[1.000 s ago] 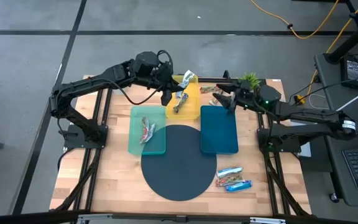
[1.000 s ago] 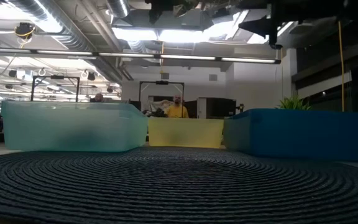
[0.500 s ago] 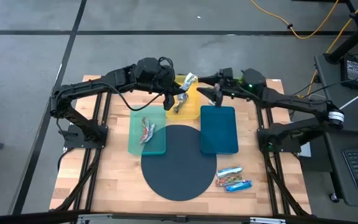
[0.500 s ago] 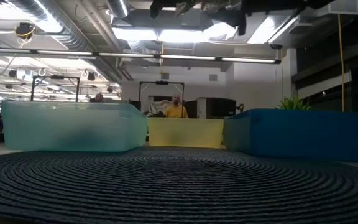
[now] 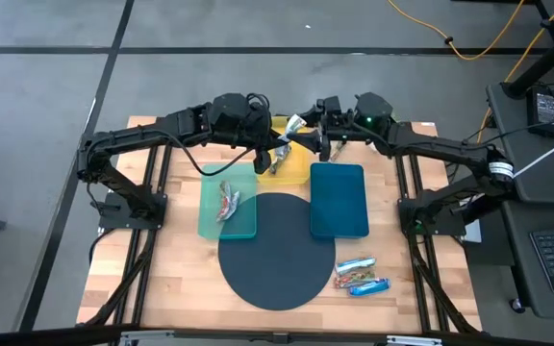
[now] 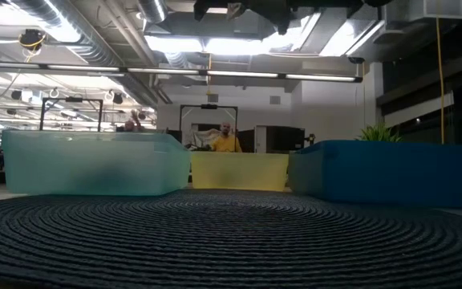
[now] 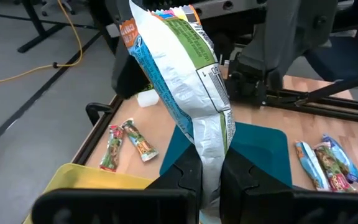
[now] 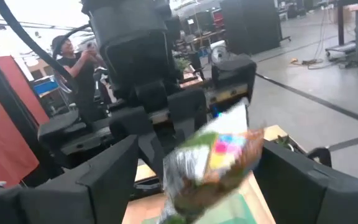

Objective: Pick and place Granola Bars by type
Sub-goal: Put the orange granola bar into the blue bin

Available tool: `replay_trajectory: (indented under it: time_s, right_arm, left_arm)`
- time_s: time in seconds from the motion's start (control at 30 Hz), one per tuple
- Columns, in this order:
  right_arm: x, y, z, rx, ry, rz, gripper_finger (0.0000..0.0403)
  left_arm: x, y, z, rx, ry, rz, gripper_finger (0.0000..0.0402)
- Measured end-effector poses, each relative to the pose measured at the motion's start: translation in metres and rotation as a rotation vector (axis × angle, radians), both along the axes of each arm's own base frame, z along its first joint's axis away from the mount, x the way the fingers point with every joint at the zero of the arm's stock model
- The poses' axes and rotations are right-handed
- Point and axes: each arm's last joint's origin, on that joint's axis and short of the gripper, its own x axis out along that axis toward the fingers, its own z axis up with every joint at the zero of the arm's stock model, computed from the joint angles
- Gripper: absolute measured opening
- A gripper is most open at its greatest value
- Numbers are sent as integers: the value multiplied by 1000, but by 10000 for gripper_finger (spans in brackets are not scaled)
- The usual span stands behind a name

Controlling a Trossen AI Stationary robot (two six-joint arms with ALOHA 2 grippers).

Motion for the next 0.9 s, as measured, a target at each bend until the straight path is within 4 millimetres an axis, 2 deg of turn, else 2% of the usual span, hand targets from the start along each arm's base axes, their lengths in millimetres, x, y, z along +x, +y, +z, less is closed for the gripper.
replay_trajectory:
  time_s: [0.13,0.27,0.7,0.9]
  right_arm:
    - [2,-1,4,-22,-9,0,297]
    - [2,-1,4,-22,-9,0,269]
    - [2,0,4,-50,-10,3,108]
    - [2,0,4,-50,-9,20,96]
  left_arm:
    - [0,0,0,0,0,0,17]
    - [0,0,0,1,1,1,17]
    - [0,1,0,7,3,15,17]
    - [0,0,0,3,3,16,19]
